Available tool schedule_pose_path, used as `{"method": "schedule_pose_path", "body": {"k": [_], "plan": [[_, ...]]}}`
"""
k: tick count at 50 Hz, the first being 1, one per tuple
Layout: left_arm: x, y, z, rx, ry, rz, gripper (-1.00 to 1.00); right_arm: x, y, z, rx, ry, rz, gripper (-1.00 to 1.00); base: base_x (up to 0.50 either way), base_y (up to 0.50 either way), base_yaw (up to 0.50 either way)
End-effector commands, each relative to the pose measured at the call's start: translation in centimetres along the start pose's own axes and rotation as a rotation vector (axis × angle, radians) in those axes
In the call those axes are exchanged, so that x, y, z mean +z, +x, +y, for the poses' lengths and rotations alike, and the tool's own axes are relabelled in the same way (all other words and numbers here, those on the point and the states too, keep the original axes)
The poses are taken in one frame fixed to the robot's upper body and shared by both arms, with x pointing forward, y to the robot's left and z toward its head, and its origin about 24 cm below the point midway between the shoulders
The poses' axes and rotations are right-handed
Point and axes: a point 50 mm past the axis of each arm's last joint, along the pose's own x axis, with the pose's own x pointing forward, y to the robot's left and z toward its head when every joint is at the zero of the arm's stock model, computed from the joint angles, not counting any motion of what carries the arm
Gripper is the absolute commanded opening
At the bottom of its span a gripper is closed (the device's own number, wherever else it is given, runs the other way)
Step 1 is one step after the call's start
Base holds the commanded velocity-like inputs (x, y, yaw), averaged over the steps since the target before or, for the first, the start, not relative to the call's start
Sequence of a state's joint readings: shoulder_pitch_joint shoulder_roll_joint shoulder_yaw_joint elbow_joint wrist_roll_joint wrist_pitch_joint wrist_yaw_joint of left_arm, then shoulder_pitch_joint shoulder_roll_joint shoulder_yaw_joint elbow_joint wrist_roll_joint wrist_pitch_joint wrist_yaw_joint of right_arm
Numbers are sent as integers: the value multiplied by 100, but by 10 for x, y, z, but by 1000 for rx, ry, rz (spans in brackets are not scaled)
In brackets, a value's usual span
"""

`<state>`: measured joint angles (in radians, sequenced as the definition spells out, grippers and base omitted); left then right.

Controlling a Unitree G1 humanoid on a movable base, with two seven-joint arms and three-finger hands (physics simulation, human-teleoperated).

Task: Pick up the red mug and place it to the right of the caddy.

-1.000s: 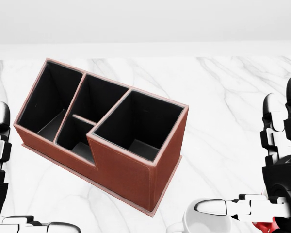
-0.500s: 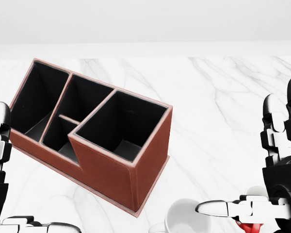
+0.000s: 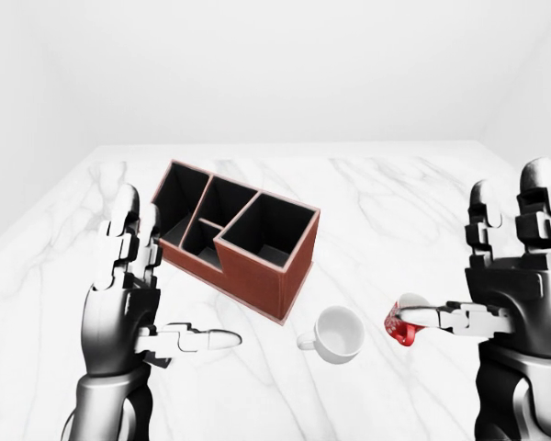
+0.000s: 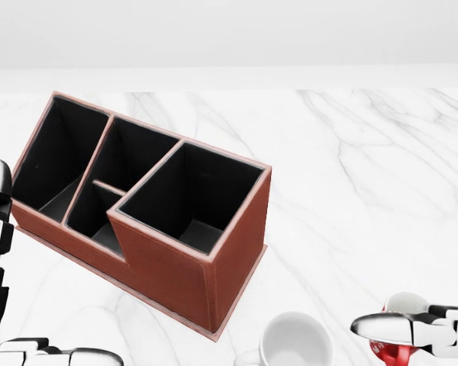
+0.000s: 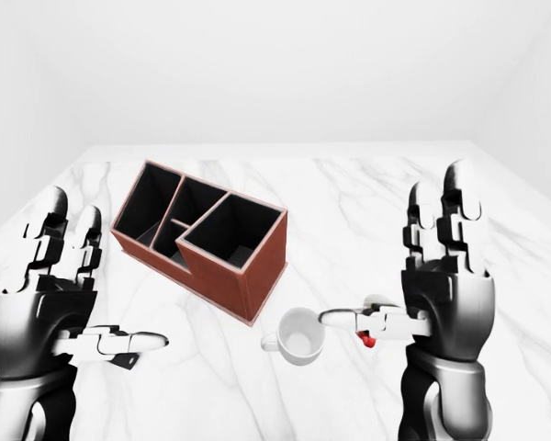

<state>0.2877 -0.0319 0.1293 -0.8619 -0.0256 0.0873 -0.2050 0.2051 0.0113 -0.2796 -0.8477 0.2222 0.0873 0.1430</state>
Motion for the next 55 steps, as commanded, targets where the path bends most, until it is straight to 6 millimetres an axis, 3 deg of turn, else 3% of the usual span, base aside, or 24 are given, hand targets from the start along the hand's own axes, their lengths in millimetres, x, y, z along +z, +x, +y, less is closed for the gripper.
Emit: {"method": "schedule_pose_path", "body": {"k": [1, 7, 13, 14, 19, 24, 29, 37, 45, 49, 55], "plan": [[0, 1, 2, 2, 1, -4, 100, 40, 7, -9, 48, -84, -190, 100, 0, 0, 0], [-6, 1, 0, -3, -7, 19, 100, 63, 9, -15, 74, -179, -308, 100, 0, 0, 0], [0, 0, 1, -2, -5, -3, 100, 65, 10, -18, 126, -276, -296, 100, 0, 0, 0], [0, 0, 1, -1, -7, -2, 100, 62, 6, -13, 241, -309, -247, 100, 0, 0, 0], [0, 0, 0, -4, -9, -3, 100, 74, 18, -7, 292, -419, -333, 100, 0, 0, 0], [-5, 1, -2, -11, -14, 19, 100, 67, 23, 2, 418, -592, -266, 100, 0, 0, 0], [3, -1, 2, -3, -7, -15, 100, 68, 24, 3, 486, -741, -227, 100, 0, 0, 0], [-1, 0, 0, -7, -11, 1, 100, 65, 23, -1, 472, -882, -152, 100, 0, 0, 0], [0, 1, -1, -12, -13, -5, 100, 58, 27, -16, 402, -944, -72, 100, 0, 0, 0], [-2, 1, 0, -9, -13, 2, 100, 40, 29, -20, 415, -931, 24, 100, 0, 0, 0], [0, 1, 0, -9, -12, -8, 100, 38, 33, -24, 402, -960, 44, 100, 0, 0, 0]]}}
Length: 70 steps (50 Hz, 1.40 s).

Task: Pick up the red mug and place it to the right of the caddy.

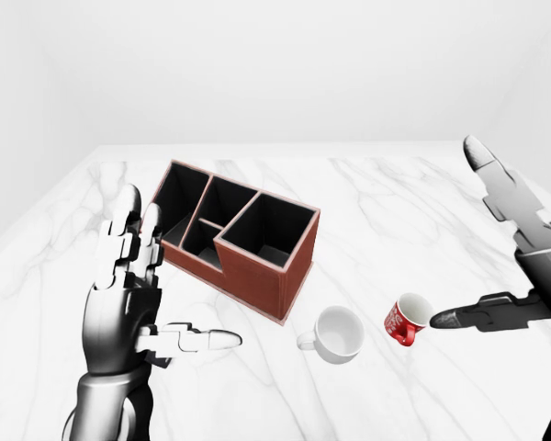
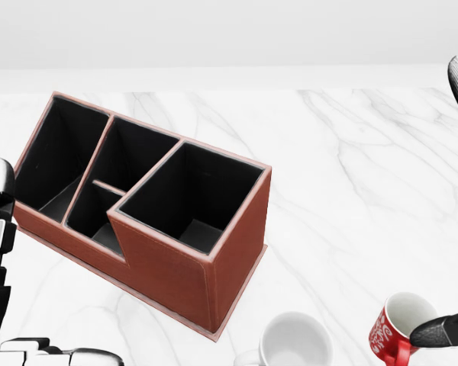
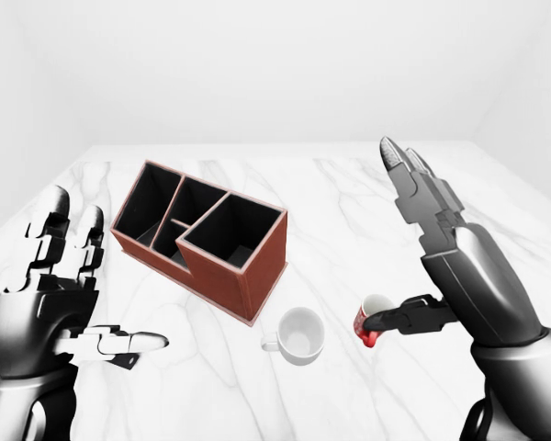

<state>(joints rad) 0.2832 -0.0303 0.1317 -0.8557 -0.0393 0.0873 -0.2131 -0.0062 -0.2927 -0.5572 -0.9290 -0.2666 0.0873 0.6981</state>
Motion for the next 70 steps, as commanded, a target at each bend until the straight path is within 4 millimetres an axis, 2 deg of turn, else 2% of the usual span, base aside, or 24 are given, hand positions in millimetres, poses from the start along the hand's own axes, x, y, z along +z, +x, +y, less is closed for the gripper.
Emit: {"method": "schedule_pose_path", "body": {"k": [1, 13, 26, 39, 47, 50, 55, 61, 65, 70], "plan": [[-2, 0, 0, 0, -3, 6, 100, -20, 2, 3, 27, -44, 120, 100, 0, 0, 0], [1, 0, 0, 2, 1, -4, 100, -35, -3, 6, 44, -73, 234, 100, 0, 0, 0], [2, -1, 2, 4, 4, -9, 100, -70, -8, 27, 127, -2, 391, 100, 0, 0, 0], [3, -1, 1, 5, 6, -10, 100, -84, -4, 41, 197, 3, 444, 100, 0, 0, 0], [3, -1, 1, 4, 4, -12, 100, -104, -10, 53, 269, 13, 538, 100, 0, 0, 0], [0, -1, -1, -2, 1, 6, 100, -114, -1, 59, 288, 40, 548, 100, 0, 0, 0], [6, -1, 2, 5, 7, -22, 100, -119, -1, 66, 324, 58, 560, 100, 0, 0, 0], [2, -1, 1, 4, 3, -6, 100, -126, -3, 73, 359, 64, 591, 100, 0, 0, 0], [4, -1, 1, 3, 5, -15, 100, -141, -7, 82, 409, 84, 651, 100, 0, 0, 0], [2, -1, 0, 1, 2, -5, 100, -148, -2, 78, 408, 84, 657, 100, 0, 0, 0]]}}
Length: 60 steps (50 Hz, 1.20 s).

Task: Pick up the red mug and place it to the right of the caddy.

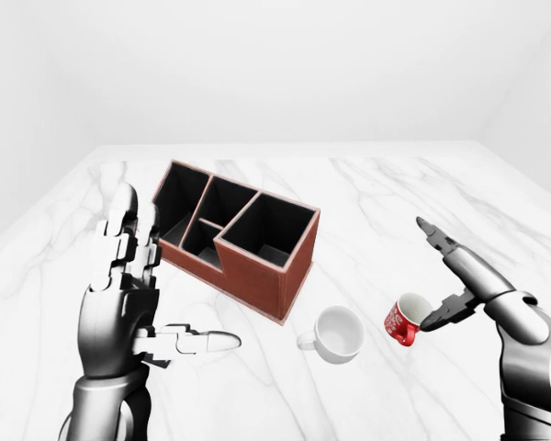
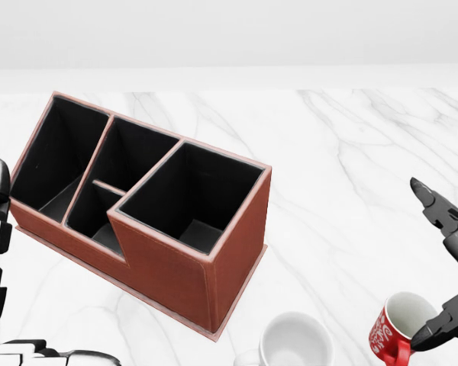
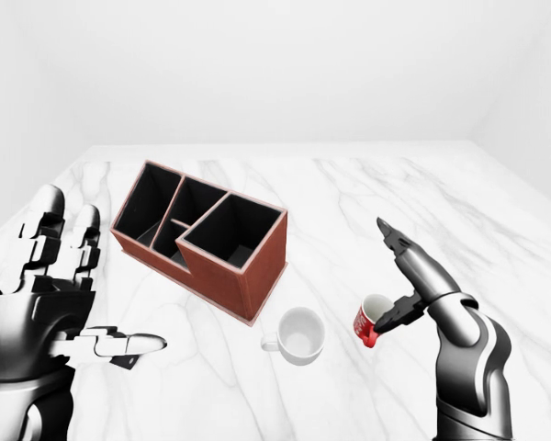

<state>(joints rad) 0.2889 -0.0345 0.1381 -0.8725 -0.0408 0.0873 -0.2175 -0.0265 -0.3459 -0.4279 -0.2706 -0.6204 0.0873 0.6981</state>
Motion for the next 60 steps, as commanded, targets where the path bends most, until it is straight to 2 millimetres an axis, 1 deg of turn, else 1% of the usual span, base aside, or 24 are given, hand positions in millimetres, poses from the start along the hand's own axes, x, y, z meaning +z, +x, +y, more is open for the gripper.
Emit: {"method": "schedule_pose_path", "body": {"k": [1, 6, 8, 10, 12, 20, 26, 28, 29, 30, 31, 32, 33, 44, 51, 60], "plan": [[-2, 0, 0, -2, -3, 10, 100, -17, 12, 5, 64, 11, 67, 100, 0, 0, 0], [-4, 0, 0, -1, -4, 20, 100, -25, 11, 12, 92, 15, 103, 100, 0, 0, 0], [-1, -1, 1, -1, -1, 4, 100, -35, 14, 17, 121, 20, 148, 100, 0, 0, 0], [-1, 0, 0, 0, -1, 6, 100, -43, 16, 21, 146, 29, 182, 100, 0, 0, 0], [-1, 0, 0, -1, 0, 4, 100, -47, 18, 22, 159, 33, 199, 100, 0, 0, 0], [-2, -1, 0, -1, 0, 10, 100, -52, 18, 25, 184, -3, 233, 100, 0, 0, 0], [-2, 0, 0, 0, 0, 10, 100, -50, 17, 24, 173, -26, 236, 100, 0, 0, 0], [-31, -10, -1, 1, -32, 155, 100, -50, 15, 22, 167, -34, 240, 100, 0, 0, 0], [-13, -4, 0, 1, -13, 66, 100, -50, 15, 21, 162, -37, 241, 100, 0, 0, 0], [-35, -11, -2, 0, -36, 174, 100, -48, 16, 18, 154, -43, 238, 100, 0, 0, 0], [-39, -12, -3, -1, -41, 197, 100, -48, 16, 17, 150, -49, 238, 100, 0, 0, 0], [-13, -3, -1, 0, -14, 67, 100, -47, 17, 15, 146, -60, 239, 100, 0, 0, 0], [-6, -1, -1, -1, -6, 30, 100, -47, 16, 14, 146, -70, 243, 100, 0, 0, 0], [-3, -1, 0, -1, -2, 15, 100, -40, 25, 7, 133, -122, 240, 100, 0, 0, 0], [-3, -1, 0, -1, -2, 17, 100, -47, 34, 13, 182, -109, 266, 100, 0, 0, 0], [-5, 0, 0, 0, -2, 22, 100, -47, 38, 18, 213, -122, 275, 100, 0, 0, 0]]}}
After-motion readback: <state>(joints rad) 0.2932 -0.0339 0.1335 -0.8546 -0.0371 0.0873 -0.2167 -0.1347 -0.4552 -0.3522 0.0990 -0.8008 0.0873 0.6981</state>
